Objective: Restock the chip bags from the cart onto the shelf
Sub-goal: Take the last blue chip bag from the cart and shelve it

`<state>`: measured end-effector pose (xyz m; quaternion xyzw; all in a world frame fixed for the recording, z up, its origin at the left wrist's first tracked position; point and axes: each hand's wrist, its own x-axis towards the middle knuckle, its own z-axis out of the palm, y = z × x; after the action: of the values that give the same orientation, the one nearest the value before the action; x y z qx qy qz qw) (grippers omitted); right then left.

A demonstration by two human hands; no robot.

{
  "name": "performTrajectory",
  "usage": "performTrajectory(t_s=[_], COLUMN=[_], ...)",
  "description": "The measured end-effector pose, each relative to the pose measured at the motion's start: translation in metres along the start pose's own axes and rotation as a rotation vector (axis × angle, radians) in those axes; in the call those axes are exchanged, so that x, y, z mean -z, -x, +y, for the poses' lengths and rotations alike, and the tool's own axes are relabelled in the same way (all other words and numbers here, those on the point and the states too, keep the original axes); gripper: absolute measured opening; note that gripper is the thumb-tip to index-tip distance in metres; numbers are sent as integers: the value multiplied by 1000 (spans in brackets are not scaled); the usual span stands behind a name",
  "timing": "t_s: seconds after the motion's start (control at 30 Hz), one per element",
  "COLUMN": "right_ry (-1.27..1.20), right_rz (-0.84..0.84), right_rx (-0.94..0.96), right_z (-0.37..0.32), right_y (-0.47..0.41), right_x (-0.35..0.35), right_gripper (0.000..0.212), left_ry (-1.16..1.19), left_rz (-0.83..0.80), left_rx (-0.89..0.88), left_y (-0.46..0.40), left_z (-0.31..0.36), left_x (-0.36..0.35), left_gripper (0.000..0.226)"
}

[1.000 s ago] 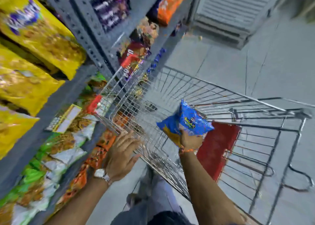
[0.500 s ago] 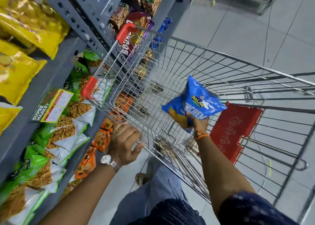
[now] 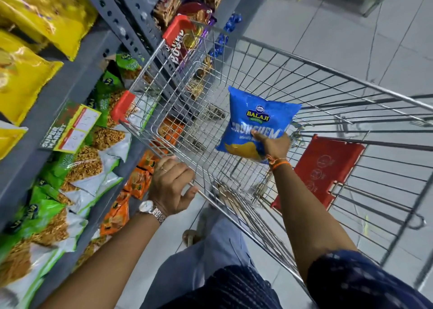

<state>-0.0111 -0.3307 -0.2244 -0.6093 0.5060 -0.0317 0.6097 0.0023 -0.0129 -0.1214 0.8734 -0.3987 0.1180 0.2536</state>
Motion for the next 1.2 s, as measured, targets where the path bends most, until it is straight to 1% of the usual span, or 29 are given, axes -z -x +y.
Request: performTrajectory(t_s=[0.07, 0.17, 0.23, 0.33, 0.43, 0.57, 0.67, 0.77, 0.9, 1.03, 1.1, 1.13, 1.2], right_ry=[37, 65, 55, 78, 28, -51, -123, -168, -205, -245, -285, -305, -366], right_rz=[-26, -125, -198, -286, -374, -380, -443, -505, -655, -818, -894, -933, -1012], right_rx=[57, 124, 209, 319, 412, 568, 672, 796, 951, 1062, 1113, 1132, 1146], right_z=[-20, -48, -67, -104, -144, -199, -245, -293, -347, -384, -398, -405, -417], right_y=[16, 44, 64, 99, 142, 207, 256, 308, 375, 442, 477, 492, 523], right_x=[-4, -10, -13, -14, -15, -21, -26, -31, -41, -54, -64, -69, -79], right_gripper=[61, 52, 56, 58, 56, 52, 50, 45, 43, 41, 39, 40, 41], left_ry=[6, 22, 51, 30, 15, 45, 17, -88, -359, -730, -862, -907, -979], left_rz=[-32, -112, -169, -207, -189, -130, -47, 87, 357, 537, 649, 687, 706], left_rx=[-1, 6, 32, 61, 74, 124, 197, 243, 316, 458, 522, 545, 598], left_y=[-2, -5, -5, 2, 10, 20, 25, 26, 25, 36, 47, 51, 60], left_z=[2, 5, 6, 11, 26, 44, 52, 56, 61, 67, 74, 77, 79], left_x=[6, 15, 21, 32, 55, 97, 135, 190, 290, 397, 447, 468, 499], left_gripper=[58, 51, 42, 35, 35, 37, 37, 39, 40, 47, 48, 49, 50])
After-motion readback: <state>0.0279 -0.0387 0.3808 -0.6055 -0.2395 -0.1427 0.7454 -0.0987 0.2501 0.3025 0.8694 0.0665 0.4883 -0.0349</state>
